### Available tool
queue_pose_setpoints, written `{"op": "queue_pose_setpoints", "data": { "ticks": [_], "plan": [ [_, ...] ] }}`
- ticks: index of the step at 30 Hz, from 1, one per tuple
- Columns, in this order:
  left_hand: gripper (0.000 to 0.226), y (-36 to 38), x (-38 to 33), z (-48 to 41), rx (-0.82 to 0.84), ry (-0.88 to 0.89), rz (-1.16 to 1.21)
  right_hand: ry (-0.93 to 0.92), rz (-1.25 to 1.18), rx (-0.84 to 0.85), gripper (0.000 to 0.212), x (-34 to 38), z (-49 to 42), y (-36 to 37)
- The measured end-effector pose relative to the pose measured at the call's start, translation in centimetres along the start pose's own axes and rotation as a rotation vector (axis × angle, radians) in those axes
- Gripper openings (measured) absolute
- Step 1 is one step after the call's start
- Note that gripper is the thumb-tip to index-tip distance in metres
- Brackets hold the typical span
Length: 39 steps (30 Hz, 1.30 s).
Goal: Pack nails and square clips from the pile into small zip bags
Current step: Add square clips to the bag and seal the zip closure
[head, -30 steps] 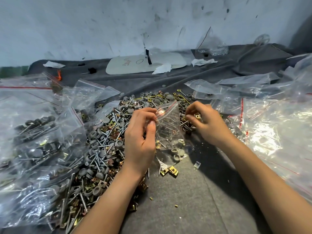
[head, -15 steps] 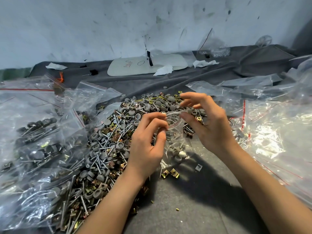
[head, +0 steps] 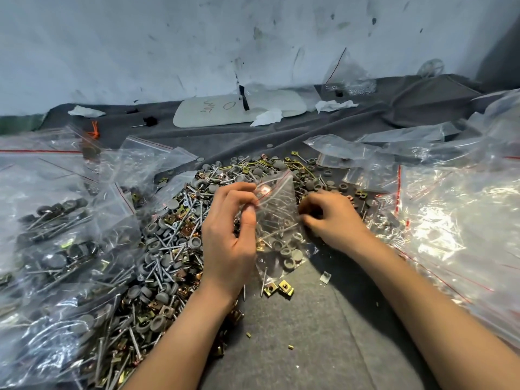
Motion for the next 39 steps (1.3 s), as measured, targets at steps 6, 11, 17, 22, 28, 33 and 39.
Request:
{"op": "queue_pose_setpoints", "data": {
  "ticks": [6,11,17,22,28,33,39],
  "plan": [
    [0.014,-0.1,0.0,0.0,-0.011,-0.006,-0.003,0.039,0.016,-0.058,0.017,-0.4,0.0,-0.1],
    [0.012,0.1,0.0,0.1,0.007,0.003,0.014,-0.005,0.204,-0.101,0.017,-0.1,-0.2,0.3],
    [0.017,0.3,0.4,0.2,0.052,-0.007,0.019,0.027,0.036,-0.267,0.012,-0.3,-0.2,-1.2],
    [0.011,1.4,0.2,0.6,0.192,0.071,-0.054,-0.087,-0.769,-0.533,0.02,2.6,1.0,-5.1],
    [0.02,1.3,0.0,0.6,0.207,0.082,-0.019,-0.276,-0.704,-0.455,0.024,5.3,1.9,-4.9],
    [0.019,1.2,-0.1,0.6,0.193,0.094,0.014,-0.233,-0.646,-0.436,0.016,4.8,1.9,-4.7],
    [0.012,0.8,0.1,0.5,0.126,0.071,0.007,0.02,-0.698,-0.555,0.01,2.0,1.2,-5.0]
  ]
}}
Point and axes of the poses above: each hand's wrist, its own z-axis away from the middle knuckle, its own y-axis out of the palm, x = y × z, the point moved 6 cm from there along -z, towards the middle knuckle, and after that the axes turned 7 degrees about -x, right-handed, at the moved point
